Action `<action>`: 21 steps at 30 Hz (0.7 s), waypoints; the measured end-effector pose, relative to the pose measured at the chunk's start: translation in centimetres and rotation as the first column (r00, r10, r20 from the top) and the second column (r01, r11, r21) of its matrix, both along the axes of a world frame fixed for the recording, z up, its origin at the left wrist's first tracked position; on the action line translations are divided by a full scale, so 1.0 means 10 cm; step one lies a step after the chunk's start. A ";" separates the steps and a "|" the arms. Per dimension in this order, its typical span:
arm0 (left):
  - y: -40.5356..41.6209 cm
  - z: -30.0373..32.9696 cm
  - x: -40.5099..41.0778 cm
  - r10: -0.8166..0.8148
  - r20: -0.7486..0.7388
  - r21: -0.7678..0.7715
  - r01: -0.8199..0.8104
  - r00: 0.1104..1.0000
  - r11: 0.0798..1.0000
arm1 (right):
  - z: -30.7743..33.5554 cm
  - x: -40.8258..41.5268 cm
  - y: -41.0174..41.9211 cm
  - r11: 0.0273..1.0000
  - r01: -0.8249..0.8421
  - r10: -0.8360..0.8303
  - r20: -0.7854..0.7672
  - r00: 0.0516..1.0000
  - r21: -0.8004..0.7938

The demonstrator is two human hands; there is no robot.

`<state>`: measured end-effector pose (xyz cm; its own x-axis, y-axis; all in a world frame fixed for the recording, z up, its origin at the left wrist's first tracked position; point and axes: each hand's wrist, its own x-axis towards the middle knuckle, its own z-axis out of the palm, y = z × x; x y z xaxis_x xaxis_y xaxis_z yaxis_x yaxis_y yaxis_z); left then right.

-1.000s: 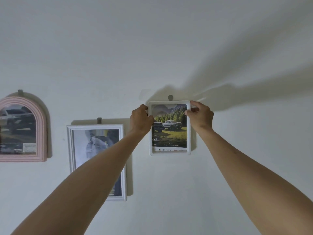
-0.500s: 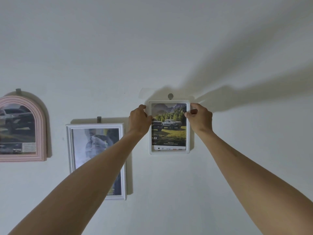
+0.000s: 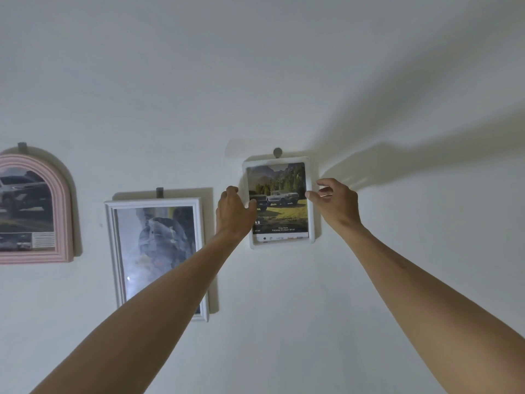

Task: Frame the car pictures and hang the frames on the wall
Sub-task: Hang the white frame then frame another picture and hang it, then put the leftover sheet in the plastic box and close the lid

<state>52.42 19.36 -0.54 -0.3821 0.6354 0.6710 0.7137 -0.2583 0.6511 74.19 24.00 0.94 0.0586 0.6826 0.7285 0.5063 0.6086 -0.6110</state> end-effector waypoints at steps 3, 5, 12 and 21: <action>-0.09 -0.35 0.17 0.010 0.076 0.009 -0.010 0.997 1.000 | -0.20 0.12 -0.03 0.999 0.022 -0.022 -0.015 1.000 -0.027; -0.14 -0.65 0.27 0.035 0.109 0.012 -0.037 0.993 0.999 | -0.41 0.22 -0.06 0.998 0.048 -0.049 -0.009 0.999 -0.046; -0.36 -2.01 0.57 0.062 0.129 -0.160 -0.041 0.990 0.986 | -1.74 0.67 -0.27 0.944 0.073 -0.065 0.038 0.997 -0.321; -0.87 -3.82 0.84 0.097 0.106 -0.718 0.009 0.990 0.696 | -3.76 1.33 -0.62 0.625 0.143 0.059 0.229 0.972 -0.767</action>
<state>60.83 10.66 -38.77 -0.4686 0.8827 -0.0352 0.6109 0.3525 0.7089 87.47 17.81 -36.67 0.0171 0.9971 -0.0738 0.6941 -0.0650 -0.7169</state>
